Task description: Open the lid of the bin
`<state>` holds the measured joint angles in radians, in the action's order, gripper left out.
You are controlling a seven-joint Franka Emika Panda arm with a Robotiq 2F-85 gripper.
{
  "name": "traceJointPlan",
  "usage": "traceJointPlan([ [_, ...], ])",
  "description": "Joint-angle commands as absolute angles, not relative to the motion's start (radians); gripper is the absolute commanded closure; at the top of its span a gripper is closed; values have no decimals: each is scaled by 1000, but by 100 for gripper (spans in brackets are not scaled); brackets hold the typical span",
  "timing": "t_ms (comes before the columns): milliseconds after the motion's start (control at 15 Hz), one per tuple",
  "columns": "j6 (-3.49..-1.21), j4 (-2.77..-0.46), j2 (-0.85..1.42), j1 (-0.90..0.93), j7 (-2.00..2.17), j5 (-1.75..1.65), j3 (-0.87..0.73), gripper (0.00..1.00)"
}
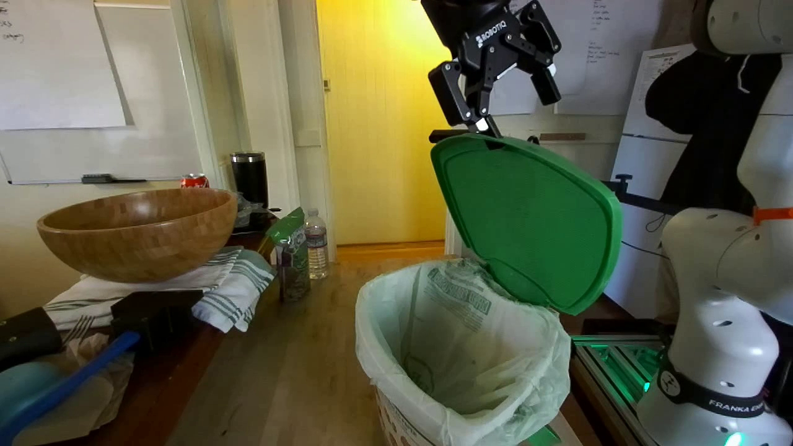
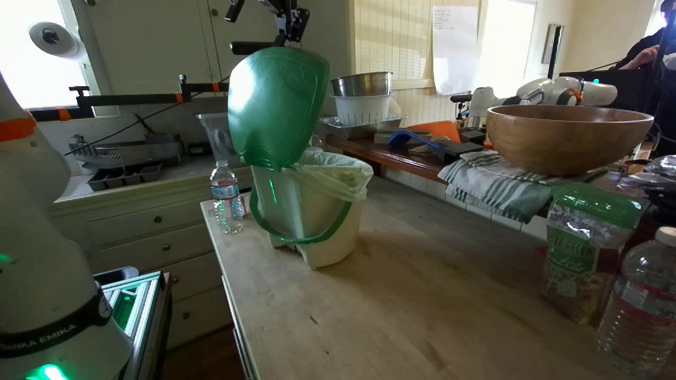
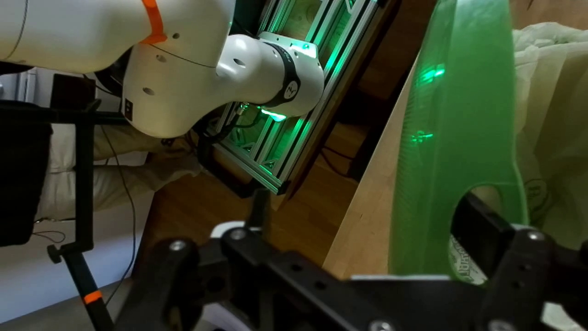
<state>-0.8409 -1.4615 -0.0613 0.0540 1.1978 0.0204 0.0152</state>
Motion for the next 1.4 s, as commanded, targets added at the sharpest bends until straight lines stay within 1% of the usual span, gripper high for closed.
traceJointPlan([
  [0, -841, -1516, -116, 37, 1211, 17, 27, 0],
  [1333, -841, -1597, -193, -8, 1203, 12, 31, 0],
])
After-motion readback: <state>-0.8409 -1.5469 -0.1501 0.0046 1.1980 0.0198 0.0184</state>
